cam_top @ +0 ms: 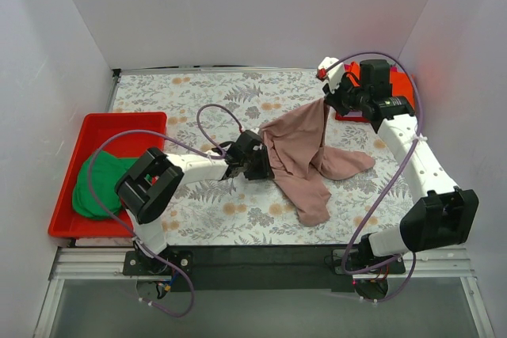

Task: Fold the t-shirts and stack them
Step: Flatten the tshirt out

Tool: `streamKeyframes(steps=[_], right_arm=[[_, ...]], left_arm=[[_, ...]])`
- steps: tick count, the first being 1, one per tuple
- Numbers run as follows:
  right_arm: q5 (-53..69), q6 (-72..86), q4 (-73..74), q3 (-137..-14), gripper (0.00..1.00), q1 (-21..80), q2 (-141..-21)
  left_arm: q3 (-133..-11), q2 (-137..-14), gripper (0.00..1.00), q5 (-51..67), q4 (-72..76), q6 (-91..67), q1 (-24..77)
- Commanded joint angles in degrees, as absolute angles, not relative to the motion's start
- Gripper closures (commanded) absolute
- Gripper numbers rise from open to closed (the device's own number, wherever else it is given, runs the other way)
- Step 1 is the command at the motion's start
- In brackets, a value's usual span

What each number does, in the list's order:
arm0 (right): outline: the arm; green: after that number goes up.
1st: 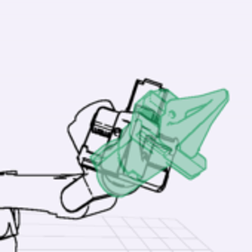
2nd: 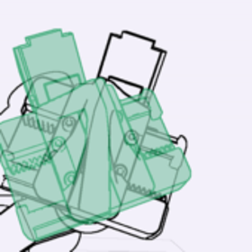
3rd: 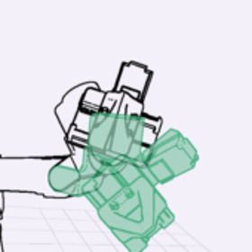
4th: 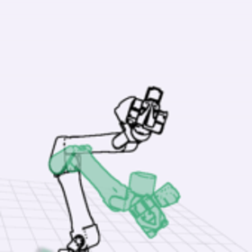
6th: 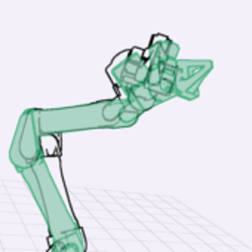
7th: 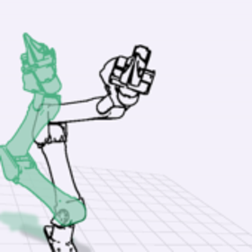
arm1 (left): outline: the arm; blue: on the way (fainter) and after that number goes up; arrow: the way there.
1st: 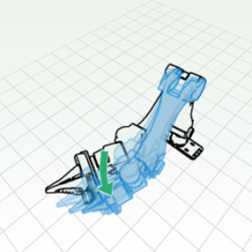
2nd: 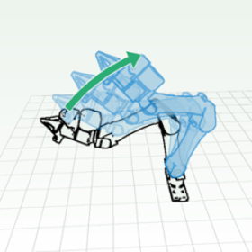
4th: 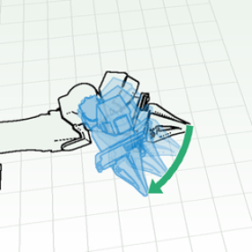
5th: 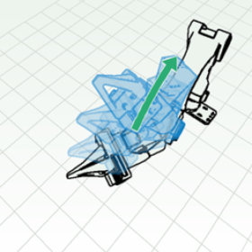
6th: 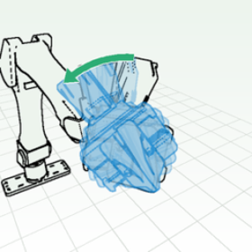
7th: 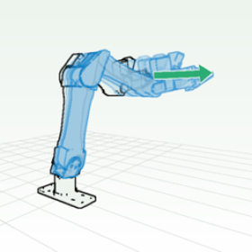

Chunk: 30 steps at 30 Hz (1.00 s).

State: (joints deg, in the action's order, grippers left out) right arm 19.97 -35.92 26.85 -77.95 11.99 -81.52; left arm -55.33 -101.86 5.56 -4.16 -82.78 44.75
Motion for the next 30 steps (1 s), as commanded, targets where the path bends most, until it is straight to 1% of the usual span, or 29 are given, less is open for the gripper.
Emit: streamKeyframes(steps=[1,2,3,10,12,13,14,15,16,19,24,30], right_arm=[[20.9,-36.0,25.8,-77.8,0.99,11.5,-78.1],[20.7,-36.6,26.5,-78.1,0.99,11.7,-77.8],[20.6,-37.5,26.8,-78.7,0.99,11.7,-77.5],[19.8,-40.8,30.2,-80.8,0.99,11.6,-74.1],[19.9,-41.0,30.4,-80.6,0.99,11.6,-73.2],[19.7,-41.0,30.5,-80.4,0.99,11.6,-73.0],[19.7,-40.9,30.5,-80.3,0.99,11.6,-72.8],[19.7,-40.9,30.4,-80.2,0.99,11.6,-72.5],[19.7,-40.8,30.5,-80.0,0.99,11.6,-72.3],[19.7,-40.6,30.4,-79.8,0.99,11.6,-72.2],[19.5,-40.5,30.4,-79.6,0.99,11.6,-71.9],[19.5,-40.3,30.3,-78.8,0.99,11.6,-71.4]], left_arm=[[-57.7,-102.3,0.86,5.9,-2.8,-82.3,43.2],[-57.7,-102.0,0.95,5.6,-2.3,-82.1,42.5],[-57.7,-101.7,1.00,6.0,-1.8,-81.8,41.5],[-57.0,-98.3,1.00,10.8,-0.4,-79.7,37.4],[-55.7,-96.6,1.00,12.6,2.3,-80.2,36.8],[-55.2,-95.9,0.98,13.7,2.8,-80.5,36.8],[-53.8,-94.8,0.93,14.6,4.0,-80.7,36.7],[-53.3,-94.3,0.85,15.0,4.7,-81.7,36.7],[-52.7,-94.0,0.70,16.5,5.3,-82.1,36.7],[-51.1,-93.7,0.59,18.5,6.9,-83.1,36.7],[-52.1,-96.5,0.56,20.2,5.6,-83.5,36.7],[-55.5,-103.4,0.54,22.1,2.4,-83.1,36.8]])
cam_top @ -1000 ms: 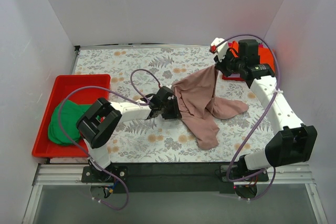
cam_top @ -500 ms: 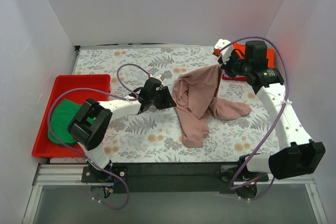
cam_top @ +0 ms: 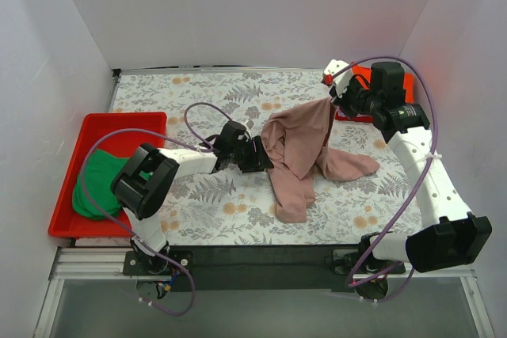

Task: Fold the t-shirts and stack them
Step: Flatten the tshirt out

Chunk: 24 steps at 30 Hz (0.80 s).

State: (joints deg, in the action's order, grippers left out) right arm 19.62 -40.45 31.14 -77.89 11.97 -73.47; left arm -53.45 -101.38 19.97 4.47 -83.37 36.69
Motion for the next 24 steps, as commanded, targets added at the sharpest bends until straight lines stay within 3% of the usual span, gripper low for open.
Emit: streamKeyframes(steps=[1,4,7,8,9,11,17,24], right_arm=[[19.4,-40.3,30.3,-78.8,0.99,11.6,-71.3],[19.5,-40.3,30.4,-78.2,0.99,11.5,-70.8],[19.7,-40.1,30.3,-77.8,0.99,11.5,-70.6],[19.7,-40.1,30.4,-77.8,0.99,11.5,-70.6],[19.7,-40.0,30.4,-77.8,0.99,11.5,-70.4],[19.5,-40.0,30.5,-77.8,0.99,11.5,-70.1],[18.4,-41.1,30.8,-78.9,0.99,11.4,-69.0],[13.9,-43.5,31.2,-81.0,0.99,11.0,-67.2]], left_arm=[[-56.2,-104.0,0.54,22.0,1.8,-82.9,36.8],[-57.4,-105.5,0.55,21.8,1.1,-82.4,36.8],[-57.6,-105.6,0.74,23.4,2.0,-81.9,36.8],[-57.4,-105.6,0.74,23.4,2.4,-81.9,36.8],[-57.3,-105.2,0.87,23.7,2.8,-82.0,36.8],[-57.1,-104.9,0.99,24.0,3.7,-81.9,36.8],[-56.8,-102.7,1.00,22.9,3.8,-81.0,36.3],[-54.2,-90.4,1.00,18.5,1.3,-78.2,32.2]])
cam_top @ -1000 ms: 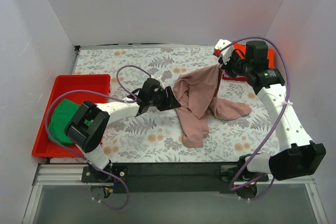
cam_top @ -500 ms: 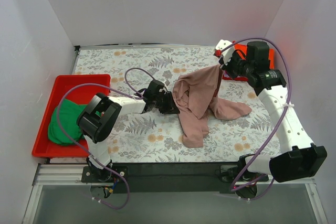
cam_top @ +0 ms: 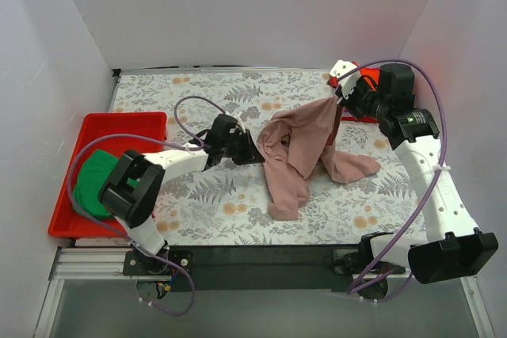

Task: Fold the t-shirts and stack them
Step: Flatten the tshirt out

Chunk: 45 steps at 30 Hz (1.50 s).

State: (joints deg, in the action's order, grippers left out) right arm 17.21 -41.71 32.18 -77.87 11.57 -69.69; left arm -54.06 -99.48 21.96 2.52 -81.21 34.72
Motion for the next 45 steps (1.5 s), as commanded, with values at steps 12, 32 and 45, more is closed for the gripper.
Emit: streamKeyframes(steps=[12,32,45], right_arm=[[8.1,-48.1,31.1,-86.8,0.99,8.6,-61.0],[7.2,-46.0,31.0,-96.9,0.99,5.3,-43.3],[17.3,-38.7,28.9,-86.6,0.99,5.3,-46.7]], left_arm=[[-62.0,-65.5,1.00,5.0,-15.3,-64.7,24.2],[-69.1,-41.7,1.00,11.4,-6.5,-53.6,24.0],[-59.8,-42.8,1.00,13.4,-1.9,-61.6,24.0]])
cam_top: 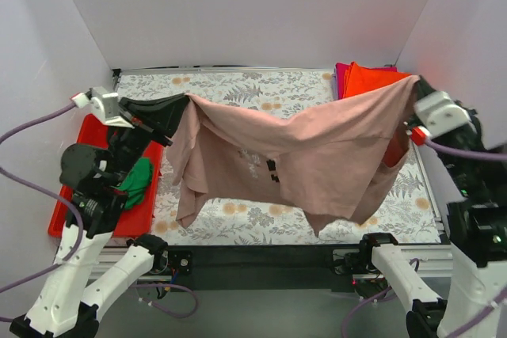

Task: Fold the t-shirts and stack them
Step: Flatten the tshirt out

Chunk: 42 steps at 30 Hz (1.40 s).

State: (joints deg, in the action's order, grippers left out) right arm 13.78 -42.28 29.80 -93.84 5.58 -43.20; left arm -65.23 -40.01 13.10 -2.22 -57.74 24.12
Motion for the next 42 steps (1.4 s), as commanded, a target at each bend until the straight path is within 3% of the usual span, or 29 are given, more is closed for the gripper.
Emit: streamKeyframes(steps=[1,6,7,8,9,10,11,12,13,15,21,25,30,36,42], right_arm=[[17.7,-38.4,26.4,-84.0,0.99,5.3,-47.1],[17.8,-35.6,15.9,-69.4,0.99,5.3,-54.7],[18.1,-35.1,14.8,-68.4,0.99,5.2,-59.7],[17.8,-34.3,12.2,-67.9,0.99,5.3,-62.6],[17.0,-33.6,11.3,-68.0,0.96,5.3,-65.8],[16.2,-33.1,11.2,-69.0,0.87,5.2,-72.5],[14.7,-32.1,11.6,-70.4,0.76,5.3,-76.1],[11.9,-30.9,13.0,-74.7,0.56,5.2,-79.4],[11.9,-30.8,15.1,-76.7,0.48,4.9,-84.7],[14.1,-30.6,19.3,-79.2,0.35,4.4,-87.4],[21.0,-37.0,23.6,-75.1,0.19,4.2,-84.3],[37.2,-56.1,45.9,-74.3,0.19,4.2,-83.0],[36.8,-68.6,50.0,-65.6,0.20,4.5,-80.4],[36.6,-67.2,50.3,-62.3,0.21,4.5,-80.3],[39.0,-63.4,50.1,-61.1,0.24,4.4,-80.9]], left_arm=[[-54.6,-43.4,1.00,13.7,-0.4,-62.7,24.0],[-42.2,-55.1,1.00,9.1,10.3,-70.4,23.2],[-41.9,-58.9,0.96,9.3,11.2,-71.9,20.9],[-42.9,-62.7,0.86,11.0,11.9,-72.9,19.4],[-44.5,-71.4,0.59,12.6,10.3,-75.6,18.0],[-47.0,-75.7,0.47,13.3,8.1,-76.4,15.8],[-54.4,-79.8,0.41,14.6,5.5,-75.9,15.1],[-58.2,-87.2,0.37,15.4,-0.4,-73.5,14.9],[-62.2,-89.4,0.33,15.6,-3.5,-72.0,14.9],[-68.8,-91.7,0.33,16.5,-7.0,-69.3,14.9],[-72.3,-86.4,0.33,17.1,-15.2,-60.8,14.9],[-65.7,-81.3,0.34,21.1,-19.7,-60.0,14.9],[-55.7,-72.6,0.40,20.4,-25.4,-60.4,16.0],[-50.4,-71.4,0.48,15.7,-29.3,-61.0,18.9],[-51.9,-81.0,0.51,8.8,-29.6,-60.6,24.4]])
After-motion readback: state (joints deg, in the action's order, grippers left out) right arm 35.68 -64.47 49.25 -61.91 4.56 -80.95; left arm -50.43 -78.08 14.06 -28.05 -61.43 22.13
